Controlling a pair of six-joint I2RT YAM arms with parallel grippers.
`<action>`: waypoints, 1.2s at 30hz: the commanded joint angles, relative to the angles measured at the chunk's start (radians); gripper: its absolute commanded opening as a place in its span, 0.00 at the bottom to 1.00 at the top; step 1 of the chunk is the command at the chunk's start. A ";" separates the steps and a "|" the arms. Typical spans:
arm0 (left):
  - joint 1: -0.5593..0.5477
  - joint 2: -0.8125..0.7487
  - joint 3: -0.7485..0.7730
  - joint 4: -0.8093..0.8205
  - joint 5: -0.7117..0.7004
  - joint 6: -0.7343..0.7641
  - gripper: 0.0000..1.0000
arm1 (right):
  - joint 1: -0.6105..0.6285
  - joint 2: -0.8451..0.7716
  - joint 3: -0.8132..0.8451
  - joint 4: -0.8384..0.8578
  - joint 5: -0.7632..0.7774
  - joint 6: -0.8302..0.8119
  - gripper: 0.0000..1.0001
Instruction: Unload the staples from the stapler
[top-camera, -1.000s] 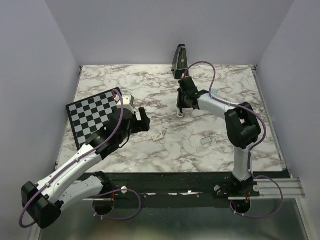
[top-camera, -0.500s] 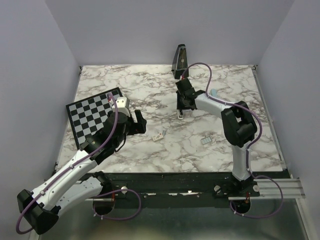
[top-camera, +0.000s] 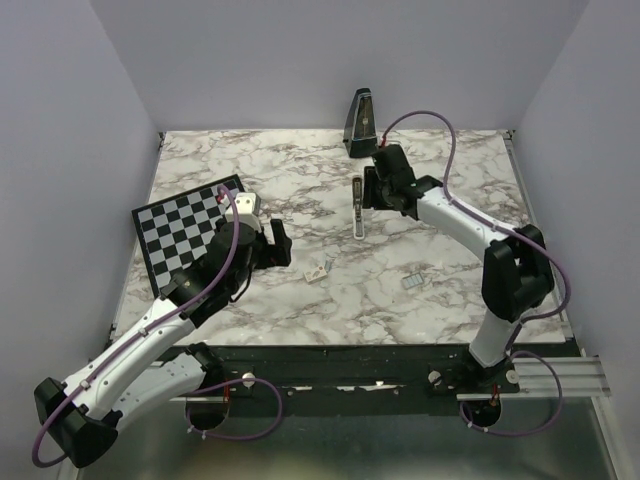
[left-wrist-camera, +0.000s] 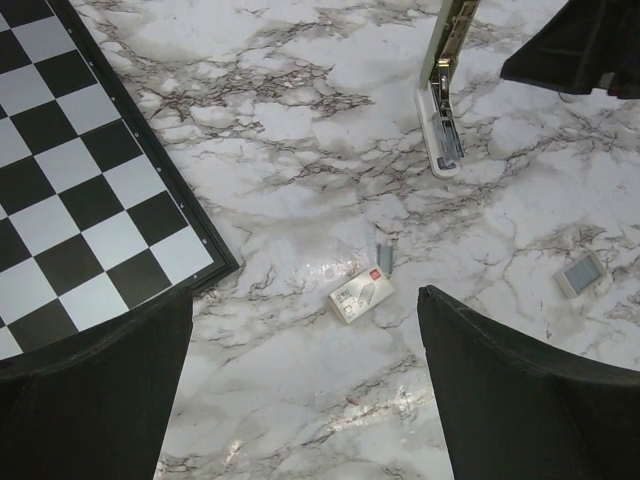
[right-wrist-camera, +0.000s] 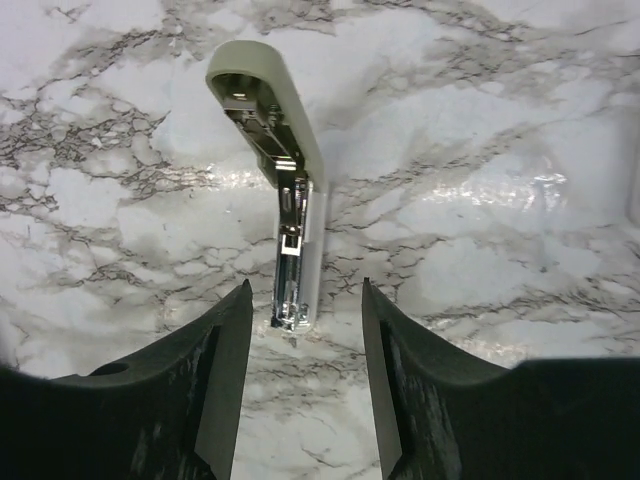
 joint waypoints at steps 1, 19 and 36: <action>0.006 -0.010 0.033 -0.037 -0.028 0.027 0.99 | -0.096 -0.083 -0.040 -0.058 0.037 -0.076 0.56; 0.004 -0.039 0.013 -0.036 -0.002 0.050 0.99 | -0.397 0.188 0.244 -0.243 -0.085 -0.303 0.65; 0.004 -0.035 0.000 -0.013 0.017 0.052 0.99 | -0.417 0.356 0.368 -0.317 -0.064 -0.328 0.58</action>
